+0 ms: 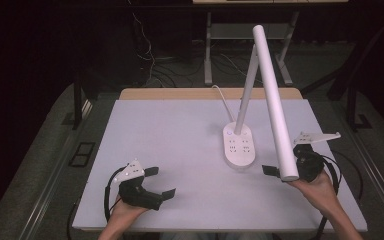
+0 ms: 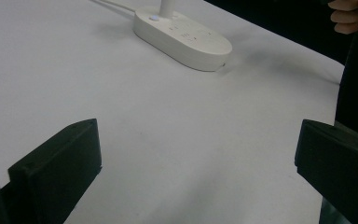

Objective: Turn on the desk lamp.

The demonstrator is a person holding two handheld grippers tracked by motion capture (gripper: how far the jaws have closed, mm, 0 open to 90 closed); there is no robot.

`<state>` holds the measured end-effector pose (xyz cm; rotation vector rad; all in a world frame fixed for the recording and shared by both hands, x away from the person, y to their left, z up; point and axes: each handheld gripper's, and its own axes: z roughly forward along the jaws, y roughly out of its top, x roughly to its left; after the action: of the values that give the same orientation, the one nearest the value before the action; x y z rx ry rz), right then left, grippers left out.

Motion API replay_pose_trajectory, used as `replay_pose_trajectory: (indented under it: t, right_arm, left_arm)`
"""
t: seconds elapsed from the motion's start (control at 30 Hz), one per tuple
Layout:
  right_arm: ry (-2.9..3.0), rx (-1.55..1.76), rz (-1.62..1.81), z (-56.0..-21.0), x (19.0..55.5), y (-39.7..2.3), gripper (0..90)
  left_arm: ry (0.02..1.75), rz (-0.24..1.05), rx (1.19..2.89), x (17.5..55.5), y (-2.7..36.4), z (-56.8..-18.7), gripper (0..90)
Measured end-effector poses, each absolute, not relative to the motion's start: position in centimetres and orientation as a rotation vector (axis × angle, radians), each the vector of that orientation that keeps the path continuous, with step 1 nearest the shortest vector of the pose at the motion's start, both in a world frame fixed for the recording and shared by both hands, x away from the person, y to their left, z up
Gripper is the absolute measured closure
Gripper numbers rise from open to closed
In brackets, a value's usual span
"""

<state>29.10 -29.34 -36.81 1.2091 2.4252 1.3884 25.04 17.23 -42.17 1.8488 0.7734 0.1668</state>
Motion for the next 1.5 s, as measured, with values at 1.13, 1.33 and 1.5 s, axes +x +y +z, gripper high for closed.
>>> replay_pose_trajectory:
  t: [1.13,1.33,1.5]
  right_arm:
    - [2.435,1.238,1.318,-35.0,35.9,-27.5,0.4]
    - [2.429,1.253,1.311,-35.5,37.2,-27.5,0.5]
    - [2.429,1.258,1.303,-35.9,38.1,-27.4,0.5]
  left_arm:
    - [0.779,0.174,1.847,25.1,17.4,-42.2,0.0]
    - [0.777,0.176,1.851,25.1,17.4,-42.2,0.0]
    - [0.779,0.179,1.844,25.1,17.4,-42.1,0.0]
